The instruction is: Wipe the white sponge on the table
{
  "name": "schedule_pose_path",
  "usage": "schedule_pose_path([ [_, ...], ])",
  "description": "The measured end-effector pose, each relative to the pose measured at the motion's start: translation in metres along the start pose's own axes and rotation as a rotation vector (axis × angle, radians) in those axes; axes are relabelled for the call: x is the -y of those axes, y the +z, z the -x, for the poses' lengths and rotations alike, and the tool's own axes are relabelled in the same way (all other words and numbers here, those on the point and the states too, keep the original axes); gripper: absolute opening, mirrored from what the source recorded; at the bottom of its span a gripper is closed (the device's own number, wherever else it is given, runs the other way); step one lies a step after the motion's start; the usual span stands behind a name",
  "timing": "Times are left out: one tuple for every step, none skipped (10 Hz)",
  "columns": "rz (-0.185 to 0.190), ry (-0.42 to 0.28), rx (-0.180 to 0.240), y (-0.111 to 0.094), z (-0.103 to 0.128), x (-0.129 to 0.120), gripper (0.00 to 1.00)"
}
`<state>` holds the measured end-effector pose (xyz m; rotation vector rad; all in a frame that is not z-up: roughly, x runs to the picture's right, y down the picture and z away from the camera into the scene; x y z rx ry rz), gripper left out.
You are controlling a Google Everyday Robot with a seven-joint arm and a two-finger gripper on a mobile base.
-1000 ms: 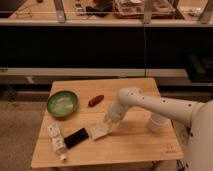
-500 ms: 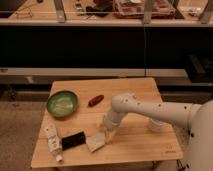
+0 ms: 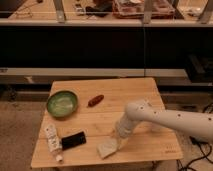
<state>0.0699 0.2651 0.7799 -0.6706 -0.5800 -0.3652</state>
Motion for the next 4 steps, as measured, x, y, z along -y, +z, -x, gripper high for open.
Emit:
schedule_pose_path([
  [-0.019,0.048,-0.012,-0.01,-0.017,-0.012,0.05],
  [-0.034,0.085,-0.022,-0.018,-0.03,-0.019,0.05],
  [-0.05,0.117,-0.031,-0.024,-0.042,-0.021,0.05],
  [-0.071,0.157,-0.041,-0.03,-0.057,-0.019,0.05],
])
